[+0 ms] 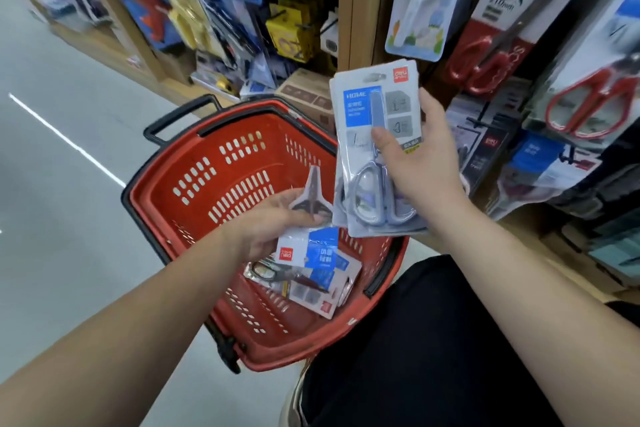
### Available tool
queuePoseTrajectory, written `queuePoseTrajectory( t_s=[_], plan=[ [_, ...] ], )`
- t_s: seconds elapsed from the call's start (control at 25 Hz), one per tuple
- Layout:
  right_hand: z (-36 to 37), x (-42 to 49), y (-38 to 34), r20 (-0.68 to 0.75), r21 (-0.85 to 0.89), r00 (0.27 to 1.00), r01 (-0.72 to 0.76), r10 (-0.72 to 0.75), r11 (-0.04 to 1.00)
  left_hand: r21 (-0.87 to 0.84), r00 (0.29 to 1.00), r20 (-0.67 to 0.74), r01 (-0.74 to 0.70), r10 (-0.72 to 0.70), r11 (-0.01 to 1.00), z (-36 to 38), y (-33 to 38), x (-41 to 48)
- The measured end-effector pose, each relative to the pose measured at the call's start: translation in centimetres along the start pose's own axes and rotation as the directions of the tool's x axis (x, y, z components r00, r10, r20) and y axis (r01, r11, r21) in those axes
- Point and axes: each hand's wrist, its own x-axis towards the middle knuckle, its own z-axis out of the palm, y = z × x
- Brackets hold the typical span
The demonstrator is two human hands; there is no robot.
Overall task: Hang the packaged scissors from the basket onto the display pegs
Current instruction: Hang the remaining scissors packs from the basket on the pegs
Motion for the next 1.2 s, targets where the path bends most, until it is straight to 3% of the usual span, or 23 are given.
queuePoseTrajectory(
  t_s=[0.24, 0.4, 0.52, 0.64, 0.72, 0.84, 0.92, 1.0, 1.12, 1.2],
  plan=[
    [-7.3, 0.9, -4.8, -0.065, -0.107, 0.99, 0.122, -0.129, 0.987, 0.251, 0.95, -0.07, -0.28, 0.306, 0.926, 5.4, 6.9, -4.6],
    [-12.9, -0.2, -4.7, -0.121, -0.198, 0.987, 0.084, -0.109, 0.977, 0.371, 0.888, -0.017, -0.421, 0.46, 0.828, 10.4, 11.0, -6.1],
    [-16.7, -2.3, -2.5, -0.178, -0.259, 0.98, 0.038, -0.087, 0.965, 0.603, 0.838, 0.063, -0.464, 0.542, 0.648, 12.6, 13.3, -6.5],
    [-20.0, -4.4, 0.0, -0.219, -0.317, 0.976, -0.069, -0.002, 0.946, 0.853, 0.867, 0.22, -0.393, 0.446, 0.344, 14.7, 15.9, -5.4],
    [-21.8, -5.6, 1.4, -0.22, -0.377, 0.975, -0.125, 0.042, 0.918, 0.927, 0.873, 0.236, -0.334, 0.426, 0.171, 16.8, 17.1, -4.2],
    [-24.2, -7.3, 3.4, -0.2, -0.436, 0.973, -0.194, 0.116, 0.879, 0.949, 0.846, 0.266, -0.315, 0.462, 0.03, 21.0, 18.2, -2.6],
    [-25.5, -8.3, 4.5, -0.19, -0.451, 0.968, -0.235, 0.165, 0.861, 0.944, 0.812, 0.273, -0.329, 0.516, 0.019, 23.1, 18.5, -1.0],
    [-26.7, -9.2, 5.5, -0.207, -0.455, 0.957, -0.277, 0.201, 0.846, 0.902, 0.8, 0.283, -0.41, 0.529, 0.138, 25.2, 17.8, 1.2],
    [-28.0, -10.5, 6.7, -0.244, -0.44, 0.933, -0.349, 0.264, 0.827, 0.824, 0.86, 0.304, -0.454, 0.41, 0.34, 28.0, 14.8, 5.0],
    [-28.7, -11.3, 7.7, -0.253, -0.464, 0.93, -0.36, 0.268, 0.809, 0.846, 0.899, 0.324, -0.415, 0.295, 0.335, 29.1, 13.1, 8.0]
  ],
)
